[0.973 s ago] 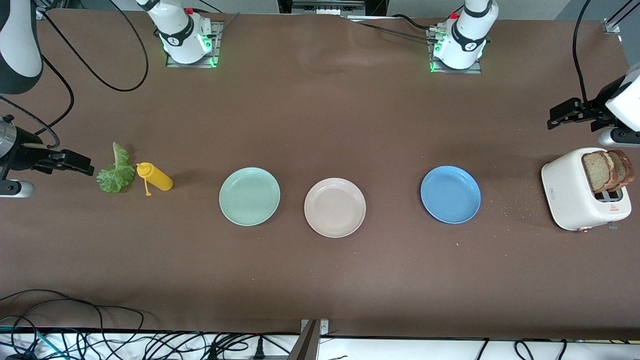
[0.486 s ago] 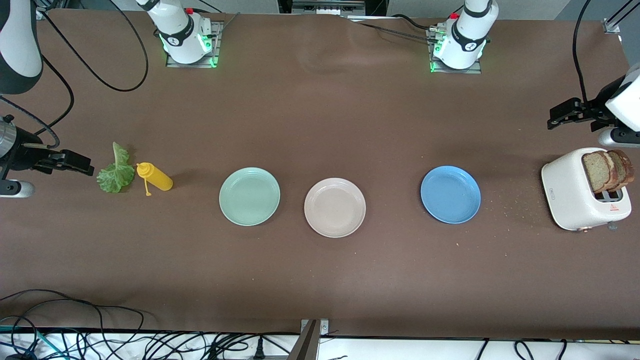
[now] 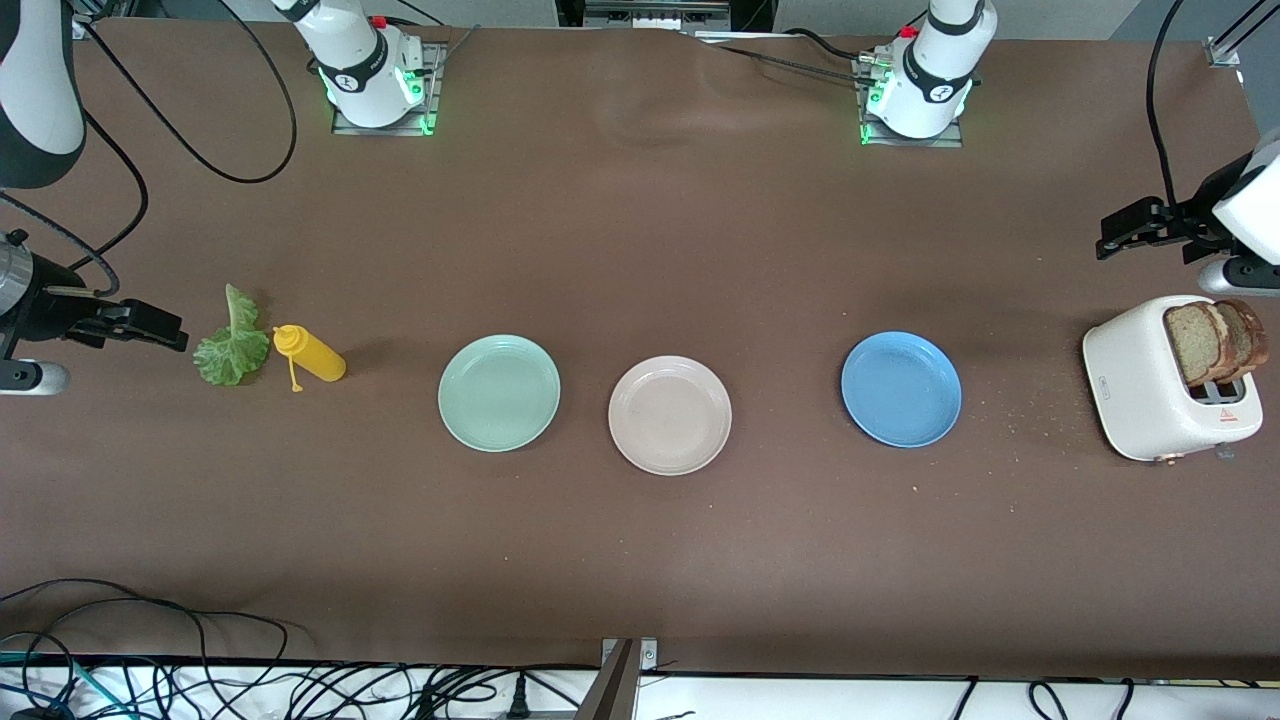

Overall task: Make sandwich on beige plate with both arms
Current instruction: 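Move the left gripper to the bread slices in the white toaster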

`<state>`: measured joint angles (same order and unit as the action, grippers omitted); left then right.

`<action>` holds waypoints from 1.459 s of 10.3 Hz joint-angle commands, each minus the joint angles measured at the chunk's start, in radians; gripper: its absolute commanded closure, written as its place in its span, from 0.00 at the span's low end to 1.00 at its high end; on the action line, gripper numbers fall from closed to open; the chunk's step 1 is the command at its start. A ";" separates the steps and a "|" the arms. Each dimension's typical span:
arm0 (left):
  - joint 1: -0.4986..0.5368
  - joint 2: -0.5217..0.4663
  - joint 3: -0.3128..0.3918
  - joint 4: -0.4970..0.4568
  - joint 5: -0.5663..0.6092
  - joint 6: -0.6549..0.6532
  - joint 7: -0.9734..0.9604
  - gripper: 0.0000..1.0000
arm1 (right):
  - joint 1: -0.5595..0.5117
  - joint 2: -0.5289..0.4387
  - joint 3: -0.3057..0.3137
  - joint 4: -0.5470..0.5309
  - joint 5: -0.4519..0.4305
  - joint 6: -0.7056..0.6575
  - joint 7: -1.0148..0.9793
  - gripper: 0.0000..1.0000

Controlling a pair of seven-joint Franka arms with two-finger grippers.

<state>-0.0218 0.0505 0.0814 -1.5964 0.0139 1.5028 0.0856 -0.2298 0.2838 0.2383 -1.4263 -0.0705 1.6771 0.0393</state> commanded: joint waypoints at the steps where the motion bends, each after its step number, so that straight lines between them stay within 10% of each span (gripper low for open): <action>1: 0.071 0.072 0.001 0.033 -0.005 -0.023 0.016 0.00 | -0.005 0.009 0.007 0.024 -0.014 -0.019 0.010 0.00; 15: 0.299 0.286 -0.003 0.043 0.164 0.215 0.034 0.00 | -0.005 0.011 0.007 0.024 -0.014 -0.014 0.010 0.00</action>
<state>0.2207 0.3126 0.0893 -1.5797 0.1558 1.6718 0.0957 -0.2310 0.2839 0.2384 -1.4261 -0.0706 1.6771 0.0394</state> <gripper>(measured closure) 0.000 0.000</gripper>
